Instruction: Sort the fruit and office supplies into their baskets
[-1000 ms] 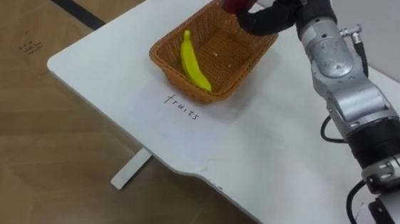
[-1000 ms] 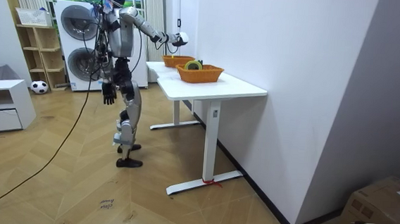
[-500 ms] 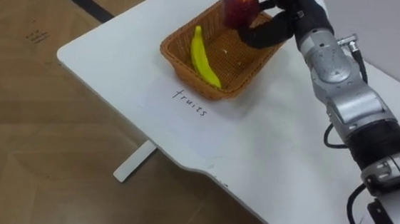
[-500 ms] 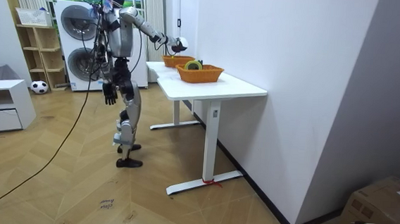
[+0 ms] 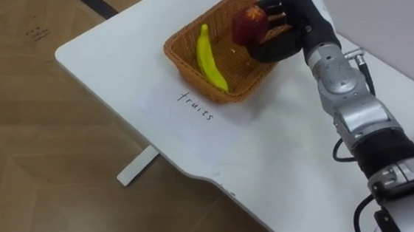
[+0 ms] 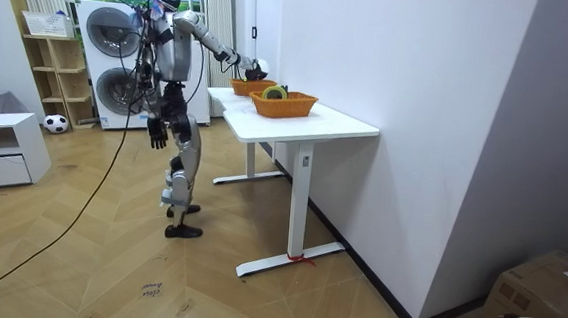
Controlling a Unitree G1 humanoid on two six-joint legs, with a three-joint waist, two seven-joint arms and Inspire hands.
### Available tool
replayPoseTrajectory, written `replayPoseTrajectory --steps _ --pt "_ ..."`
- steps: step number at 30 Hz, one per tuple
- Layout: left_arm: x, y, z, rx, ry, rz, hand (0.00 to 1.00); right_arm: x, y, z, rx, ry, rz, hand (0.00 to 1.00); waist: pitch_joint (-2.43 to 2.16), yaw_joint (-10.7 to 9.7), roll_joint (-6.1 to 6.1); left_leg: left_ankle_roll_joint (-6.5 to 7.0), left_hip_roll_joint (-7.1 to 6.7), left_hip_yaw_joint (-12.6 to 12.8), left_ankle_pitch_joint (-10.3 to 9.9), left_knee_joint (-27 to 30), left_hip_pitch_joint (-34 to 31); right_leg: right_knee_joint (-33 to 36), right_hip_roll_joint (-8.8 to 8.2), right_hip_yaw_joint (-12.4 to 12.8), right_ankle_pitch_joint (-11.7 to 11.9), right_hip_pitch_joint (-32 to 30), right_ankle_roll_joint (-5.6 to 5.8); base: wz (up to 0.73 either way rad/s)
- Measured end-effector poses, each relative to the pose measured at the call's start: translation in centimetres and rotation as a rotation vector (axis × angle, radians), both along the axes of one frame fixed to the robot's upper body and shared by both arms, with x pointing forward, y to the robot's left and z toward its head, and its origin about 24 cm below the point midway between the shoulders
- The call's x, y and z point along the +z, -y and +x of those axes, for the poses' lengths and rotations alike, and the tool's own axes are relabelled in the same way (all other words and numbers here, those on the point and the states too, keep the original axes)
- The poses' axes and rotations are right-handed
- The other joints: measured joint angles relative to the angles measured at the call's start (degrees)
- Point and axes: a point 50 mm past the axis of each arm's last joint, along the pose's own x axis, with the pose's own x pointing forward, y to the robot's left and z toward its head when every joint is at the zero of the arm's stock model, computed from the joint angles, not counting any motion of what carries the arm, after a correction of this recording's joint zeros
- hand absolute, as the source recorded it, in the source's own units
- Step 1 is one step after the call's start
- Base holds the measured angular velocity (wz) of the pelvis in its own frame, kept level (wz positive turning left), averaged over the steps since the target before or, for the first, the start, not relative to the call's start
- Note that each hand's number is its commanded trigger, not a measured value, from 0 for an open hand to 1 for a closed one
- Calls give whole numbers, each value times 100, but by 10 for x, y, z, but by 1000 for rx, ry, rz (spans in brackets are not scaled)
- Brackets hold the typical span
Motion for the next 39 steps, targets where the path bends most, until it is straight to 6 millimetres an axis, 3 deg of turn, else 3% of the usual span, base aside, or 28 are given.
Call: replayPoseTrajectory --steps 2,6,8,20,35,39 --pt "0 0 1 -3 1 0 0 -1 1 0 -3 -5 -2 40 9 0 -17 0 0 0 0 12 -41 0 -2 1 0 -39 0 0" --pt "0 -1 0 -2 0 0 0 -1 1 0 -3 -6 -3 10 9 18 -18 0 -2 -6 0 10 -71 1 -2 9 0 -77 0 0" --pt "0 0 0 -2 -1 -1 0 -1 1 0 -1 -2 -2 1 10 20 -18 0 -2 -13 0 8 -72 0 1 6 0 -77 0 0" --pt "0 0 6 2 15 -4 0 -4 4 1 -18 -12 -7 0 14 162 -13 0 -2 -27 0 19 -172 2 -3 -1 0 -159 0 0" --pt "0 0 6 4 12 -3 0 -1 6 1 -29 -4 3 0 20 103 -12 0 -3 5 0 3 -214 -1 -3 4 0 -213 0 0" --pt "0 -2 3 20 3 1 0 7 7 2 -26 27 12 0 17 -13 -17 0 31 4 0 6 -223 -3 -3 11 0 -217 0 0"
